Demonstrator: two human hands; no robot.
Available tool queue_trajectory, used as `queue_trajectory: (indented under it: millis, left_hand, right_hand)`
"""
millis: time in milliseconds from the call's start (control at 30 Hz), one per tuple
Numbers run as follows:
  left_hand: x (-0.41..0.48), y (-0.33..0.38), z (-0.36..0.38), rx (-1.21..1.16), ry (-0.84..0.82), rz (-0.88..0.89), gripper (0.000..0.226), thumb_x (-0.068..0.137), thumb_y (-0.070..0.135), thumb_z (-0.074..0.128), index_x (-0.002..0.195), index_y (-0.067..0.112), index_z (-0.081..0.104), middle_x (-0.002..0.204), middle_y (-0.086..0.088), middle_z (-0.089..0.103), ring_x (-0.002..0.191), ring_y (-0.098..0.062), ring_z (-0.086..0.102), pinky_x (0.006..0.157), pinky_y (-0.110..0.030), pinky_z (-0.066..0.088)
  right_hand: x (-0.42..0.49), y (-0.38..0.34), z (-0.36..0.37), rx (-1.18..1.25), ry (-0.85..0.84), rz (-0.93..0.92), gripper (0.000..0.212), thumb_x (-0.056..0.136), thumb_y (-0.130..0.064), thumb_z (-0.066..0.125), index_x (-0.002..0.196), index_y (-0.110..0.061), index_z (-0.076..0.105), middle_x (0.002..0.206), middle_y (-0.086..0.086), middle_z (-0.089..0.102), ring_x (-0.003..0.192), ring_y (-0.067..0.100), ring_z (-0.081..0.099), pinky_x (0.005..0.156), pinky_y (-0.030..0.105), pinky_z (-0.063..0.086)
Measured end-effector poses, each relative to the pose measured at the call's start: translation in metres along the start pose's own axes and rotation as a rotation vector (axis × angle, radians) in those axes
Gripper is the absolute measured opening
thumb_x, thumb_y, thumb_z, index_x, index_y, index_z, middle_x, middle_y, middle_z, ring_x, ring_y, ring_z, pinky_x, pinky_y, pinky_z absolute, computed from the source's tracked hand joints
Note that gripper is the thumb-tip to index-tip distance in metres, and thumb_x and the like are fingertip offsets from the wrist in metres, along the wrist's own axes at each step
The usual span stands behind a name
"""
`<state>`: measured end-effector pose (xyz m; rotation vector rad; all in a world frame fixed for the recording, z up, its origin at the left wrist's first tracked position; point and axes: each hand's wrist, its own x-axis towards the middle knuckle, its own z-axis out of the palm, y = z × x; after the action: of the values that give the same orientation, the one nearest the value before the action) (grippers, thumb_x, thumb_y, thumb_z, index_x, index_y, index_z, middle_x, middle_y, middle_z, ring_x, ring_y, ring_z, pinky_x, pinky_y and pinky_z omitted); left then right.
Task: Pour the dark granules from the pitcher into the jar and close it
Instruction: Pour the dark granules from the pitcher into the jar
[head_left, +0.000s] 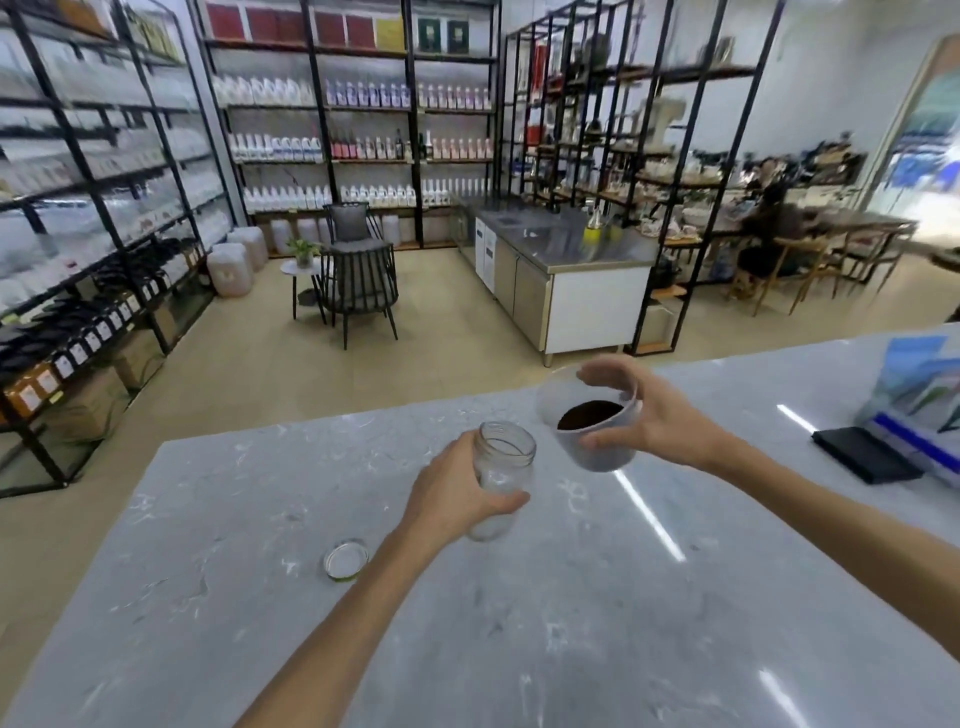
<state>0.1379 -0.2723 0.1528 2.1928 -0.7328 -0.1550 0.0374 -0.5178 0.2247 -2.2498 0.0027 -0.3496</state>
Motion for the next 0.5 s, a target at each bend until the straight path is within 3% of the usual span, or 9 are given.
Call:
queue_trajectory:
  millis: [100, 233, 367, 500]
  left_hand:
    - [0.013, 0.040, -0.021, 0.030, 0.038, 0.065, 0.080, 0.061, 0.053, 0.086, 0.130, 0.030, 0.054, 0.120, 0.010, 0.065, 0.109, -0.016, 0.063, 0.093, -0.041, 0.052]
    - [0.016, 0.077, -0.042, 0.045, 0.105, 0.129, 0.073, 0.062, 0.054, 0.086, 0.123, 0.029, 0.054, 0.115, 0.011, 0.064, 0.102, -0.016, 0.062, 0.088, -0.038, 0.052]
    - [0.011, 0.098, -0.057, 0.068, 0.130, 0.154, 0.074, 0.062, 0.058, 0.085, 0.123, 0.030, 0.053, 0.111, 0.011, 0.064, 0.099, -0.016, 0.061, 0.084, -0.036, 0.052]
    - [0.004, 0.106, -0.066, 0.086, 0.139, 0.186, 0.074, 0.062, 0.059, 0.083, 0.125, 0.034, 0.051, 0.111, 0.013, 0.063, 0.099, -0.016, 0.061, 0.085, -0.037, 0.052]
  right_hand:
    - [0.019, -0.048, -0.043, -0.040, 0.000, -0.104, 0.078, 0.061, -0.028, 0.093, 0.129, -0.025, 0.054, 0.126, -0.010, 0.064, 0.123, 0.002, 0.056, 0.099, 0.016, 0.043]
    - [0.024, -0.091, -0.073, -0.053, 0.026, -0.181, 0.074, 0.058, -0.039, 0.093, 0.123, -0.026, 0.059, 0.122, -0.008, 0.069, 0.121, 0.009, 0.060, 0.104, 0.035, 0.044]
    - [0.018, -0.114, -0.088, -0.093, 0.058, -0.245, 0.060, 0.062, -0.038, 0.092, 0.115, -0.030, 0.065, 0.118, -0.009, 0.070, 0.117, 0.009, 0.064, 0.098, 0.031, 0.045]
    - [0.014, -0.124, -0.093, -0.146, 0.074, -0.293, 0.057, 0.060, -0.040, 0.091, 0.110, -0.028, 0.067, 0.114, -0.010, 0.070, 0.115, 0.010, 0.065, 0.100, 0.037, 0.048]
